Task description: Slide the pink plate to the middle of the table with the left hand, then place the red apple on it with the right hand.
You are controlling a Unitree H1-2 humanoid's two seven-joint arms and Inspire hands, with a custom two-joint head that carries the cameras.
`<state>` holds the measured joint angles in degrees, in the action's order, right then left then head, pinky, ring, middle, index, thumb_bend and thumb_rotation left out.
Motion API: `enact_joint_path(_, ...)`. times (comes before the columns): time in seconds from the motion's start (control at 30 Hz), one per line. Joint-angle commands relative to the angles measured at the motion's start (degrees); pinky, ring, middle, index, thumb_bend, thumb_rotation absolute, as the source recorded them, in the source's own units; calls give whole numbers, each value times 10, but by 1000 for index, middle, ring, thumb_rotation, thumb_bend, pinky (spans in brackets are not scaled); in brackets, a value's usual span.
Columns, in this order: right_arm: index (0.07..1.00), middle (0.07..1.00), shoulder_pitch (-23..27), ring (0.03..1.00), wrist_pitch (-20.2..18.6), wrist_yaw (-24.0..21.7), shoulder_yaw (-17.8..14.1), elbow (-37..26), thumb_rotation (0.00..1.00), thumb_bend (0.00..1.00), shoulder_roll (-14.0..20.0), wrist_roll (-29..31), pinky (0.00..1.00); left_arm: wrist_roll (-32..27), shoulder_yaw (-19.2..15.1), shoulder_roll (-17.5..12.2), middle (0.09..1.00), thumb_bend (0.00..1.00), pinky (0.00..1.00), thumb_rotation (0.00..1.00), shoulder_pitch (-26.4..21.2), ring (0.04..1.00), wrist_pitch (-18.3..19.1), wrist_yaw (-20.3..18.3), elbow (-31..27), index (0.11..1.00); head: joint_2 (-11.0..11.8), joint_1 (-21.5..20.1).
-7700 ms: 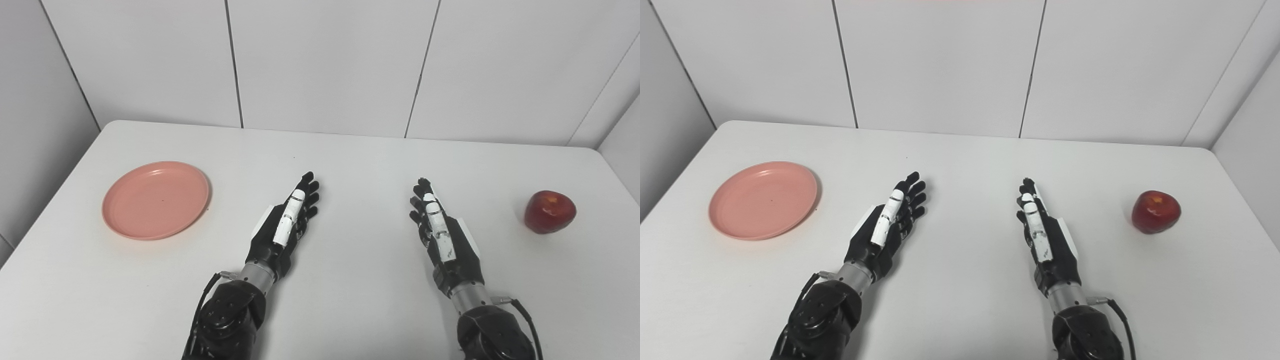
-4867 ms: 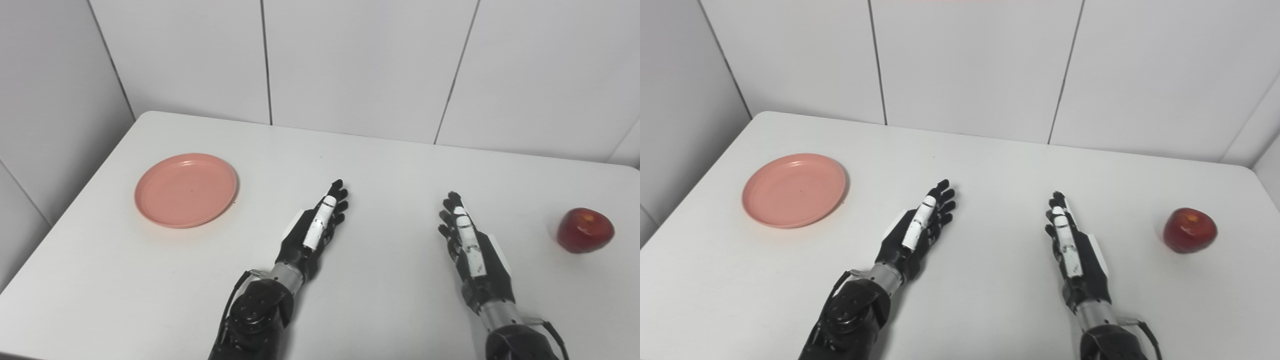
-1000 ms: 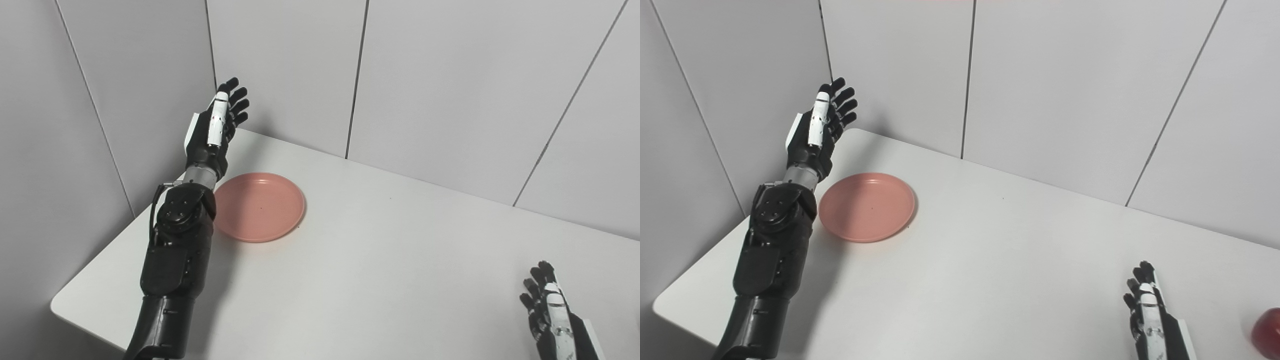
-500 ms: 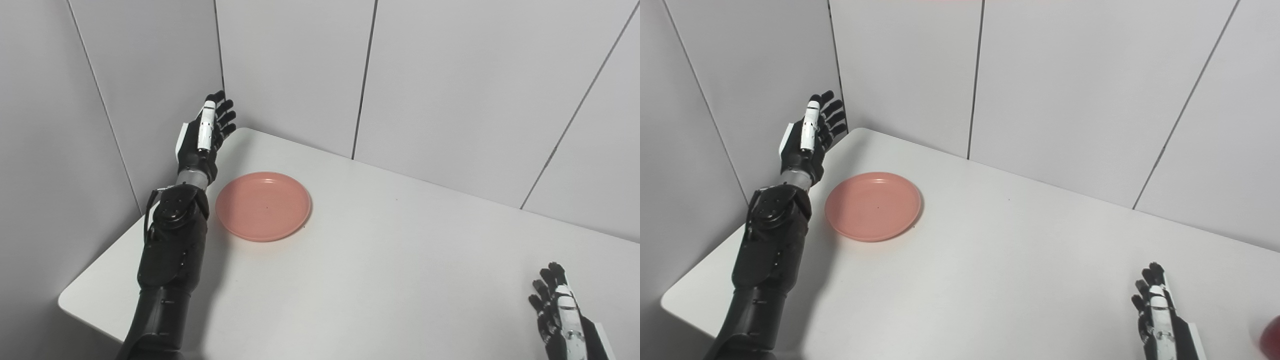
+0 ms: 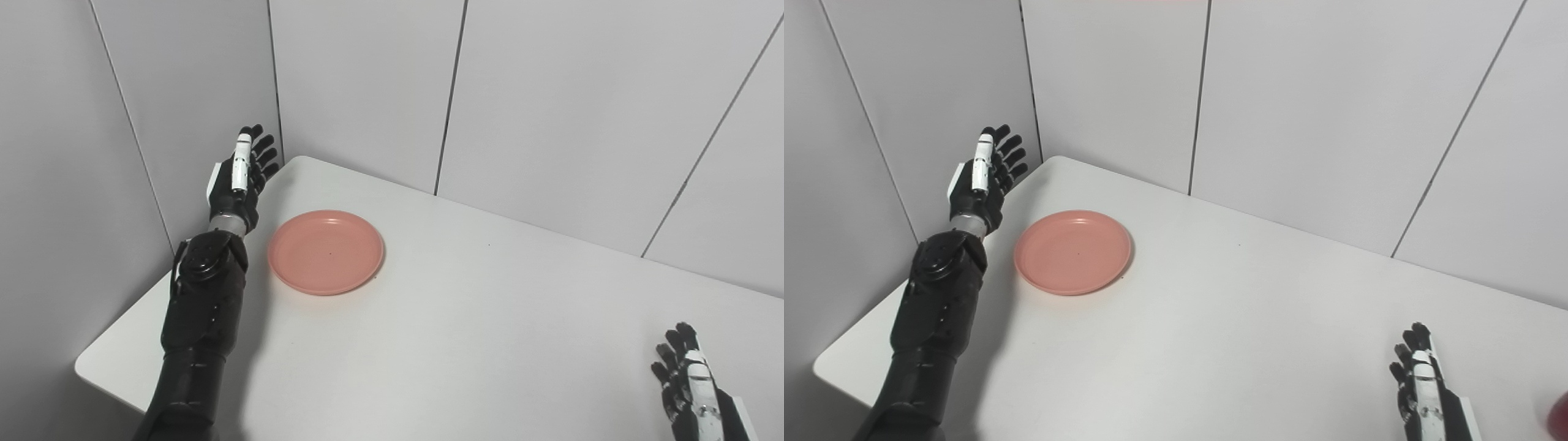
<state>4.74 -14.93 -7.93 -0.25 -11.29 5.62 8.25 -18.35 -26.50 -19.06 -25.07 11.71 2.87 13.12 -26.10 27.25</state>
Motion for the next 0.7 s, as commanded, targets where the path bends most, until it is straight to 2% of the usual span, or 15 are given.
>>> enact_joint_path(0.0,1000,1000,17,1000,-1,1,-5,-28,1000,0,4,6,1000,-2,-2,-20,908,342,902,1000,-15,913,-26,-6,-8,896,-2,0)
enact_joint_path(0.67,1000,1000,18,1000,-11,0,-7,-37,1000,0,6,13,1000,-8,-1,-23,901,347,909,1000,-3,907,-73,-12,41,886,-8,1)
